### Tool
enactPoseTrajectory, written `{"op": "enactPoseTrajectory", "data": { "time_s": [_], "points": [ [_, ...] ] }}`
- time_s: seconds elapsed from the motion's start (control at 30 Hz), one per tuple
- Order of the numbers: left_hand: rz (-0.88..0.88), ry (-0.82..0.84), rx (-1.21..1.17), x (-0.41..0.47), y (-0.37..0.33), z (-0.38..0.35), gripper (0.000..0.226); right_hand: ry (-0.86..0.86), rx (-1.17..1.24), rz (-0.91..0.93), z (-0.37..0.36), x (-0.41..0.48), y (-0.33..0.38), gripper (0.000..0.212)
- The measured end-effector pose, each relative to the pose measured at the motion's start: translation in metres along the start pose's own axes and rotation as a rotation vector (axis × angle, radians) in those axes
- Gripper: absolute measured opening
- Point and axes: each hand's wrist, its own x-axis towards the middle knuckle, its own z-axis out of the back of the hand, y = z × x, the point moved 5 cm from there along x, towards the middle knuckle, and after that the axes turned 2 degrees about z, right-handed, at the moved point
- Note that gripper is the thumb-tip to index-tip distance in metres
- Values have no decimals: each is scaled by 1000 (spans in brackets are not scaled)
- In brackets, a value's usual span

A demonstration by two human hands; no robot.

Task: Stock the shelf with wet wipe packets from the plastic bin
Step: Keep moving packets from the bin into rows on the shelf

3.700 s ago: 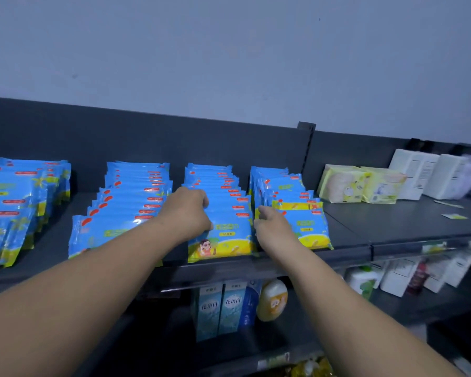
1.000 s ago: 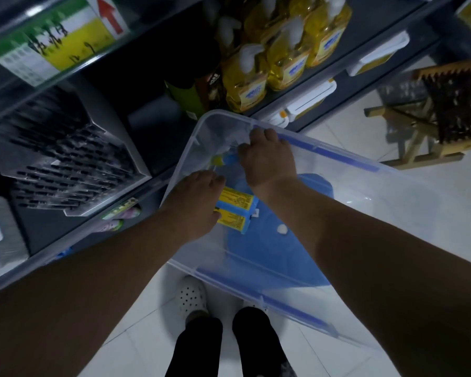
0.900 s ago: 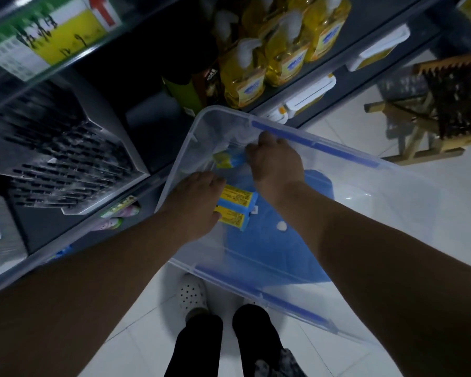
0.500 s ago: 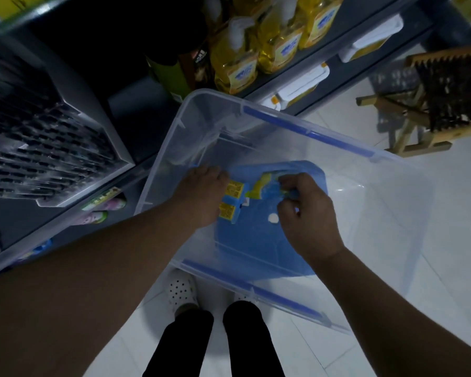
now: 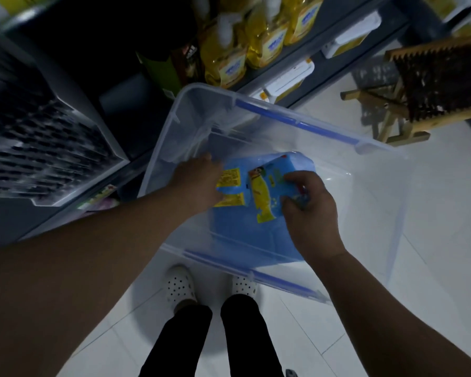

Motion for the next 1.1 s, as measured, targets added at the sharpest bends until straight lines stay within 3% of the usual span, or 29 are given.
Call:
{"op": "enactPoseTrajectory", "data": {
  "time_s": [0.23,0.47,0.6,0.77,0.9,1.0,1.1],
  "points": [
    [140,-62,-445,-56,-16,71,49,-73,79,-77,53,-14,55,59],
    [248,-164,-759,-122,-40,165,14,-85,203,-27,107,-37,132,50],
    [265,-250,-946,-174,-49,222,14,-56,238,84,136,-55,195,38],
    [288,-293,-1193,-235,-57,268,51,41,299,222,152,-86,265,35],
    [232,-316,-1477,-299,-59,307,47,105,388,335,163,-125,325,28],
    [191,-364,-1566,-344,-49,330,27,162,448,375,165,-153,365,26],
    [157,-417,-1656,-389,-34,348,20,197,473,415,162,-181,398,26]
  ]
}}
